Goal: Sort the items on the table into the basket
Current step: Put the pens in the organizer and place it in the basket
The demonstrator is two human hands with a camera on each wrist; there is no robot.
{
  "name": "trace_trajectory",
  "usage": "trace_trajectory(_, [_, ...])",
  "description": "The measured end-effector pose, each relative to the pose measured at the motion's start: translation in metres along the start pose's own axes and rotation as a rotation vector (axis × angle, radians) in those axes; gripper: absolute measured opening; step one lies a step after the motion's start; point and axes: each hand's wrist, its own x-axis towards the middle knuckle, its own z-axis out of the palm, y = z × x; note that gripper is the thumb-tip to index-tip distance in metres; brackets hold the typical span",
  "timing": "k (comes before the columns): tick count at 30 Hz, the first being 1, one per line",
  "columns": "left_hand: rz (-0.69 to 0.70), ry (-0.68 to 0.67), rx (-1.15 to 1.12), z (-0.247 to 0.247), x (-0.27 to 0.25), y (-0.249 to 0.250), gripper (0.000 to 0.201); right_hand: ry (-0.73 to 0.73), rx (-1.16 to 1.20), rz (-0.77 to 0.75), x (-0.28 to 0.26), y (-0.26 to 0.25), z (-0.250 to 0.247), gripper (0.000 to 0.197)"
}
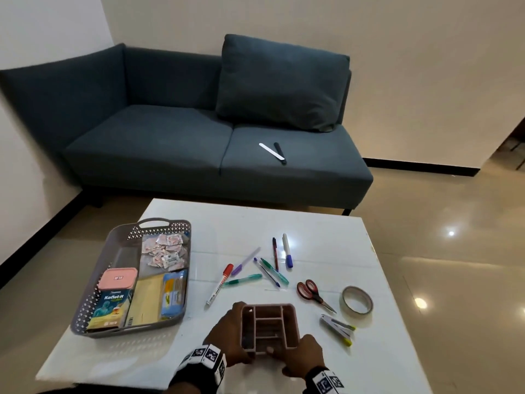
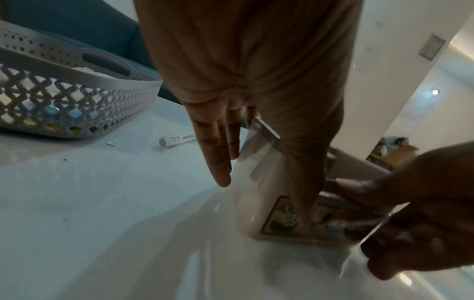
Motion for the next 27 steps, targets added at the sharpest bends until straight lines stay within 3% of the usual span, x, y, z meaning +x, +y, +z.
trace_trajectory(2, [-0.062, -0.068, 0.056, -0.004, 0.001, -0.005, 0.131, -0.097, -0.038, 0.001, -0.003, 0.000, -0.018, 0.073])
trace_trajectory(4, [-0.129, -0.196, 0.204, -0.011, 0.003, -0.007, 0.152, -0.105, -0.107, -0.005, -0.001, -0.006, -0.044, 0.064])
trace_trajectory(6, [-0.177, -0.205, 0.361, -0.020, 0.008, -0.010, 0.134, 0.026, -0.300, -0.097, 0.009, -0.024, -0.073, 0.047])
trace_trajectory(9, [-0.167, 0.053, 0.481, -0.033, 0.014, -0.015, 0.071, 0.303, -0.557, -0.272, 0.038, -0.069, -0.106, 0.039])
trace_trajectory(12, [-0.180, 0.255, 0.339, -0.035, 0.020, -0.025, 0.046, 0.320, -0.579, -0.391, 0.089, -0.121, -0.108, 0.033])
trace_trajectory(15, [-0.179, 0.398, 0.190, -0.033, 0.027, -0.030, 0.033, 0.271, -0.748, -0.477, 0.120, -0.163, -0.086, 0.041])
trace_trajectory(19, [-0.194, 0.463, 0.136, -0.037, 0.047, -0.027, 0.024, 0.222, -0.905, -0.542, 0.148, -0.184, -0.051, 0.058])
trace_trajectory(22, [-0.245, 0.465, 0.151, -0.046, 0.072, -0.025, 0.023, 0.223, -0.939, -0.583, 0.164, -0.180, -0.034, 0.040])
trace_trajectory(27, [-0.402, 0.342, 0.301, -0.052, 0.110, -0.033, 0.033, 0.158, -0.905, -0.560, 0.172, -0.176, -0.034, 0.036])
